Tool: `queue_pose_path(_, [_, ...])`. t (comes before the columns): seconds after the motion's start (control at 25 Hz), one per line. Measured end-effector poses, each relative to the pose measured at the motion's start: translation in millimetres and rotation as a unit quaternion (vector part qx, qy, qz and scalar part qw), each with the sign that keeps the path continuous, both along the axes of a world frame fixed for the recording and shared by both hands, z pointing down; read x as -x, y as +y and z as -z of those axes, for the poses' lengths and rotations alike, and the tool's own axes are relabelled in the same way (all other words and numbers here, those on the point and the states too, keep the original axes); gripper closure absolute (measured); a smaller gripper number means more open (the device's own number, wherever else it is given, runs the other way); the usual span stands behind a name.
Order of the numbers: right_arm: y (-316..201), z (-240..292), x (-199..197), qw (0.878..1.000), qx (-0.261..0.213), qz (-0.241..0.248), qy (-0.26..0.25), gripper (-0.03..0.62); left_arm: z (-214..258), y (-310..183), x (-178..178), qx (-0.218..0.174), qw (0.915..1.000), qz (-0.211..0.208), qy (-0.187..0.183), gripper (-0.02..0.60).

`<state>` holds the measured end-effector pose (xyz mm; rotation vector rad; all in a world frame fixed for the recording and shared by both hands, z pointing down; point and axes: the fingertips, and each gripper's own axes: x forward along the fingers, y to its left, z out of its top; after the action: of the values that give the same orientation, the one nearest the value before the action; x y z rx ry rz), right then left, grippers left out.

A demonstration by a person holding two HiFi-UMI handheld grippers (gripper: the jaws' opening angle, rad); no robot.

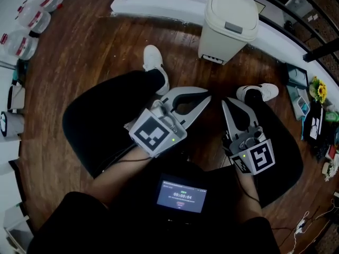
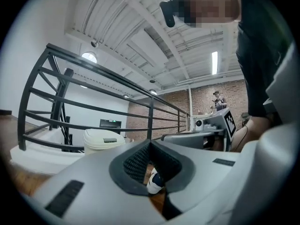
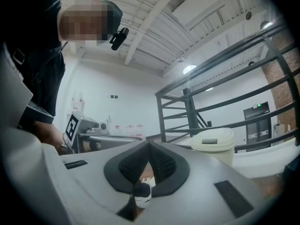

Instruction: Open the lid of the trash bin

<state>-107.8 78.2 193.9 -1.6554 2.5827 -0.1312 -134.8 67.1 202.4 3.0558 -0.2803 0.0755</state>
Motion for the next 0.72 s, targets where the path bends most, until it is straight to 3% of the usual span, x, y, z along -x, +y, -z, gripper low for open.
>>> queue_pose_path(0.36, [-33,23,-47,0.999,-0.003,-0.045,-0.023,0.576,1,-37,-38,0.037,0.9993,-0.007,0.002,0.56])
queue_pose_path(0.72, [11,-2,-58,0.999,0.01,-0.045,-0.025,0.576,-12,10,-55,0.028,0.9995,-0.011,0.0,0.56])
